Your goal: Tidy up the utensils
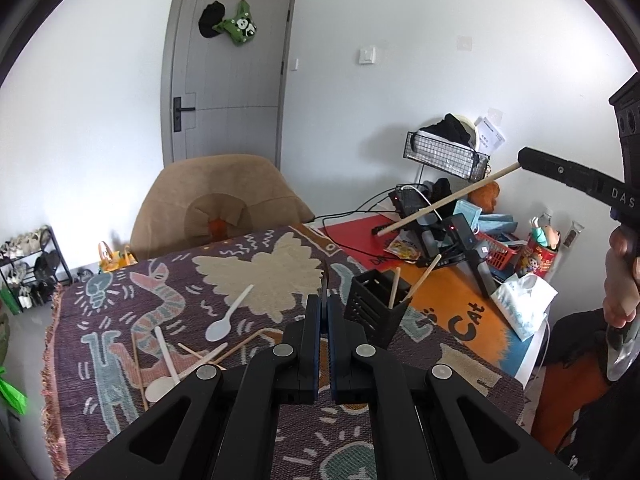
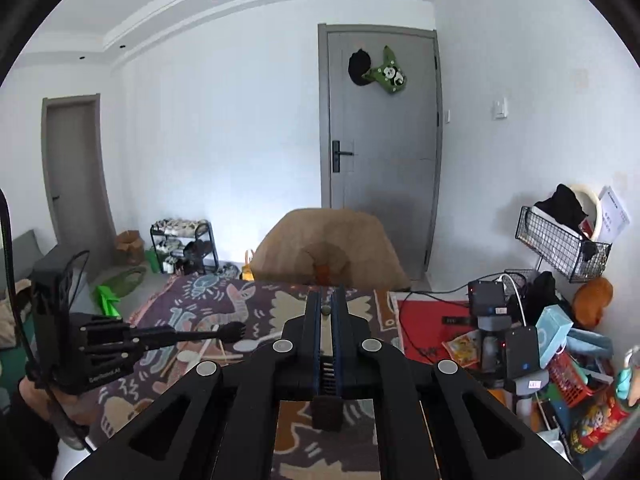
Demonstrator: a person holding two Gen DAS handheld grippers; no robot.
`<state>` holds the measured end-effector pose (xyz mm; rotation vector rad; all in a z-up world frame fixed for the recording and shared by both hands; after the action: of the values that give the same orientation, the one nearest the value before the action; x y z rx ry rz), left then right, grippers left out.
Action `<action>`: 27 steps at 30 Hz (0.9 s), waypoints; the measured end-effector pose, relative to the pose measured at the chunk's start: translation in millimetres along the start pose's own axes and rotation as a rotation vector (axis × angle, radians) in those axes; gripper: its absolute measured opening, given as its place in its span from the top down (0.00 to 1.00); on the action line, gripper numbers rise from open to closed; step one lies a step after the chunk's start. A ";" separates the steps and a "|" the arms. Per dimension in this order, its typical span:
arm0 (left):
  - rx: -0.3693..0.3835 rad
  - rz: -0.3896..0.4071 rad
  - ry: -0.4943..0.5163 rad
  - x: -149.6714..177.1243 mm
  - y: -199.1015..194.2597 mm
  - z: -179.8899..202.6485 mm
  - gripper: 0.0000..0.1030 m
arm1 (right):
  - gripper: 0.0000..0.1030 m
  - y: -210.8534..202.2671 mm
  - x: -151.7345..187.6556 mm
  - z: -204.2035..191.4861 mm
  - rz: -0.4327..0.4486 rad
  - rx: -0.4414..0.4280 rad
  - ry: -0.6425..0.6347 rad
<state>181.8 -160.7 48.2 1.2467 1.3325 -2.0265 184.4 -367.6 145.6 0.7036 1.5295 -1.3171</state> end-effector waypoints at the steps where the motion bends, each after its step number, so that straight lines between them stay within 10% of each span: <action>1: 0.007 -0.007 -0.001 -0.5 3.1 1.8 0.98 | 0.94 1.4 2.2 0.3 -0.010 -0.002 -0.002; 19: 0.096 -0.150 0.004 -27.7 59.7 30.3 0.98 | 0.94 55.2 26.1 14.6 -0.110 0.007 -0.022; 23: 0.122 -0.213 -0.019 -32.6 76.5 32.5 0.98 | 0.63 62.6 37.2 23.7 -0.118 0.015 0.022; 27: 0.126 -0.264 -0.022 -34.0 88.7 35.5 0.98 | 0.62 62.2 52.3 38.2 -0.122 0.008 0.093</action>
<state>247.7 -236.9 36.7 1.1466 1.4438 -2.3302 231.0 -396.9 74.6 0.6939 1.6644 -1.3986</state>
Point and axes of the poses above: each gripper's, at about its wrist camera, not at the fingertips, and y roughly the way its jaws point, z to its right, x to its underside, the point moved 7 cm from there along y, roughly the way its jaws point, and after that the axes turned 2 degrees about -y, right-handed, at the moved point
